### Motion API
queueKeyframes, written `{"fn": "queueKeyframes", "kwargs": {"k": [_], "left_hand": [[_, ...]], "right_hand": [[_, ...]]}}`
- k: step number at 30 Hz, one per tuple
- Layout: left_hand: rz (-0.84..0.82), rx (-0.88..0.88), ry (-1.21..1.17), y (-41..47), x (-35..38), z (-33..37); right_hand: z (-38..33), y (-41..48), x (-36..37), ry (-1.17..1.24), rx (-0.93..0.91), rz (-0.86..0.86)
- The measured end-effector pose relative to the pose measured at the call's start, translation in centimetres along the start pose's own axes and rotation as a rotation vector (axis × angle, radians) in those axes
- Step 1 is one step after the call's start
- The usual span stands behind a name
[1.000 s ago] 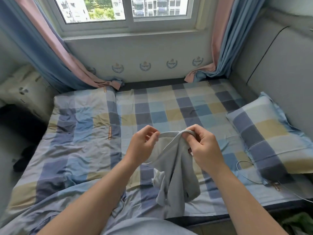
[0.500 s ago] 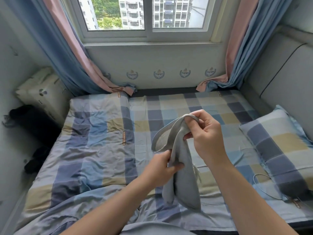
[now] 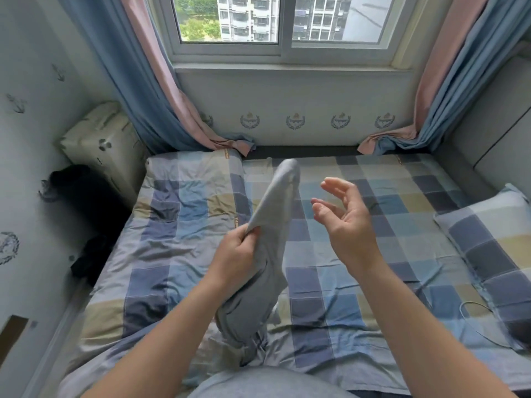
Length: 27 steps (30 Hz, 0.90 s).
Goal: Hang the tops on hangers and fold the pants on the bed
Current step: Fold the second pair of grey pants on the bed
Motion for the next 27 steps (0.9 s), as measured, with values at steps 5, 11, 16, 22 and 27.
{"fn": "queueKeyframes", "kwargs": {"k": [5,11,16,22,27], "left_hand": [[0.119,-0.066,-0.204,0.6,-4.6,0.9],[0.103,-0.120,-0.433,-0.6,-5.7,2.3],[0.076,-0.201,-0.551,-2.1,-5.1,2.4],[0.132,-0.221,-0.567,-1.8,-6.7,1.2],[0.005,-0.196,-0.578,-1.0,-5.8,0.0]], "right_hand": [[2.8,-2.7,4.3,-0.055,0.086,-0.161],[6.0,-6.4,9.7,-0.125,0.157,-0.351],[8.8,-7.7,13.0,-0.186,0.221,-0.403],[11.3,-7.1,10.3,-0.377,0.263,-0.259],[10.6,-5.2,8.1,-0.358,0.225,-0.184]]}}
Point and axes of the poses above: each hand's wrist, its own y-axis towards the middle knuckle, its own x-axis out of the palm, z = x × y, the point moved 8 cm from there along y, towards the middle knuckle, and after that the axes turned 1 degree about -y, right-handed, at the moved point
